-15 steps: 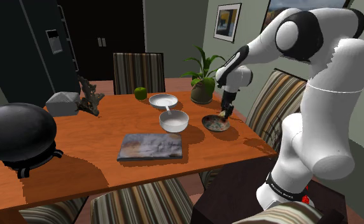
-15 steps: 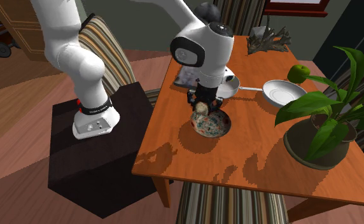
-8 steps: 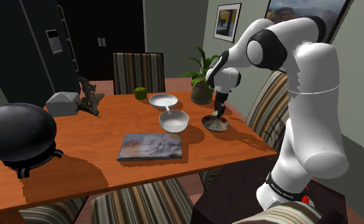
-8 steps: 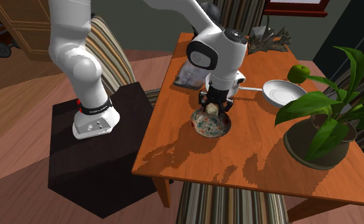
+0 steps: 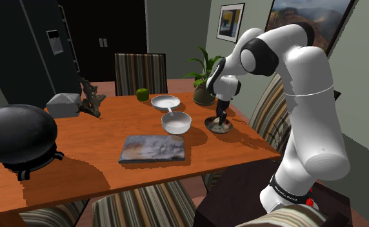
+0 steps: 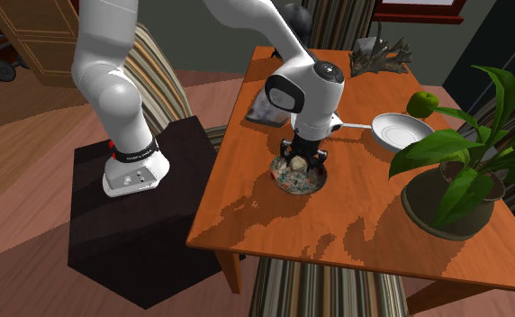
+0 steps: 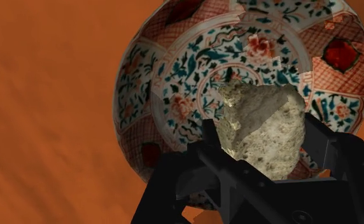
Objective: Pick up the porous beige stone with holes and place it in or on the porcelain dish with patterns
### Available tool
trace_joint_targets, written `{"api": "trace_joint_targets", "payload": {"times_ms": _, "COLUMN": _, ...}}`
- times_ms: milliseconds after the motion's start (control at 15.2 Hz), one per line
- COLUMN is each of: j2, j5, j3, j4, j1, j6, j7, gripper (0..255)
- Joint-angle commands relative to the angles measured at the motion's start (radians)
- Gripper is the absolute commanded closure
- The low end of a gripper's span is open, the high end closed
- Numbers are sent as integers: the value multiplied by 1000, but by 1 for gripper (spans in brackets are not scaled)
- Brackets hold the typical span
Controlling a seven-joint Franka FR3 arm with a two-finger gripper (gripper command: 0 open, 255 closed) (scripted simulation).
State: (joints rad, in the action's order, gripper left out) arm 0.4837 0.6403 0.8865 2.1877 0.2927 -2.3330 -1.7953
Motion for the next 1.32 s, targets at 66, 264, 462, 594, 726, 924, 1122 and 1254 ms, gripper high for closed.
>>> {"api": "trace_joint_targets", "payload": {"times_ms": 66, "j2": 15, "j5": 17, "j3": -15, "j4": -2, "j1": -12, "j6": -9, "j7": -11, "gripper": 255}}
{"api": "trace_joint_targets", "payload": {"times_ms": 264, "j2": 15, "j5": 17, "j3": -15, "j4": -2, "j1": -12, "j6": -9, "j7": -11, "gripper": 255}}
{"api": "trace_joint_targets", "payload": {"times_ms": 462, "j2": 15, "j5": 17, "j3": -15, "j4": -2, "j1": -12, "j6": -9, "j7": -11, "gripper": 255}}
{"api": "trace_joint_targets", "payload": {"times_ms": 594, "j2": 15, "j5": 17, "j3": -15, "j4": -2, "j1": -12, "j6": -9, "j7": -11, "gripper": 0}}
{"api": "trace_joint_targets", "payload": {"times_ms": 726, "j2": 15, "j5": 17, "j3": -15, "j4": -2, "j1": -12, "j6": -9, "j7": -11, "gripper": 0}}
{"api": "trace_joint_targets", "payload": {"times_ms": 924, "j2": -11, "j5": -14, "j3": 12, "j4": -3, "j1": 7, "j6": 11, "j7": 8, "gripper": 0}}
{"api": "trace_joint_targets", "payload": {"times_ms": 1122, "j2": -82, "j5": -102, "j3": 88, "j4": -14, "j1": 60, "j6": 68, "j7": 64, "gripper": 0}}
{"api": "trace_joint_targets", "payload": {"times_ms": 1254, "j2": -82, "j5": -102, "j3": 88, "j4": -14, "j1": 60, "j6": 68, "j7": 64, "gripper": 0}}
